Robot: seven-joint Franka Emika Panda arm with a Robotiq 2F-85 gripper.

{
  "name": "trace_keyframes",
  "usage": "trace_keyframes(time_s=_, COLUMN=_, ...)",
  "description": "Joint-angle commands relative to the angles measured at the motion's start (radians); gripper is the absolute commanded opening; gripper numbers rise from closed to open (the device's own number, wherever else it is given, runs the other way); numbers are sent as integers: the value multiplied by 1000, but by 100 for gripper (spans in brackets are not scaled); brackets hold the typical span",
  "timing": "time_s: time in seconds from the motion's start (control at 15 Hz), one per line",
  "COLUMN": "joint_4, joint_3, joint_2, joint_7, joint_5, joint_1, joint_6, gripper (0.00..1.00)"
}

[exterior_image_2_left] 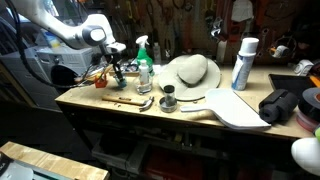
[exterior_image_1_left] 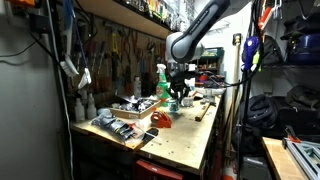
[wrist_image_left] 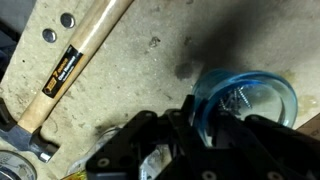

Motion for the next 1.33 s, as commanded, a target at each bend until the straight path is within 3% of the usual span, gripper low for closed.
trace_keyframes(time_s=0.0, joint_4=-41, joint_3=37, joint_2=-93, joint_7=-178, joint_5=120, joint_1=-13, joint_6=-89, gripper=3)
trace_keyframes(time_s=0.13, joint_4=-47, joint_3=47, joint_2=-117, joint_7=-259, joint_5=149, joint_1=-3, joint_6=-154, gripper=3)
trace_keyframes(time_s=0.2, joint_4=-9, joint_3=30, joint_2=-62, joint_7=-184, joint_5=108, joint_1=2, joint_6=-107, gripper=12)
trace_keyframes(time_s=0.33, joint_4=-15, joint_3=44, joint_2=-83, joint_7=-223, joint_5=123, joint_1=2, joint_6=-141, gripper=12)
trace_keyframes(time_s=0.4, joint_4=-17, joint_3=46, joint_2=-88, joint_7=-226, joint_5=123, joint_1=2, joint_6=-145, gripper=3)
trace_keyframes(time_s=0.47, joint_4=-22, joint_3=52, joint_2=-89, joint_7=-252, joint_5=177, joint_1=-5, joint_6=-136, gripper=3)
trace_keyframes(time_s=0.53, joint_4=-56, joint_3=60, joint_2=-102, joint_7=-256, joint_5=245, joint_1=-8, joint_6=-20, gripper=3)
trace_keyframes(time_s=0.8, joint_4=-85, joint_3=95, joint_2=-121, joint_7=-305, joint_5=429, joint_1=2, joint_6=167, gripper=3)
trace_keyframes(time_s=1.13, joint_4=-124, joint_3=207, joint_2=-93, joint_7=-541, joint_5=745, joint_1=10, joint_6=491, gripper=3)
trace_keyframes(time_s=1.2, joint_4=-89, joint_3=166, joint_2=-85, joint_7=-447, joint_5=633, joint_1=11, joint_6=393, gripper=12)
trace_keyframes(time_s=1.27, joint_4=-98, joint_3=187, joint_2=-81, joint_7=-486, joint_5=681, joint_1=13, joint_6=442, gripper=12)
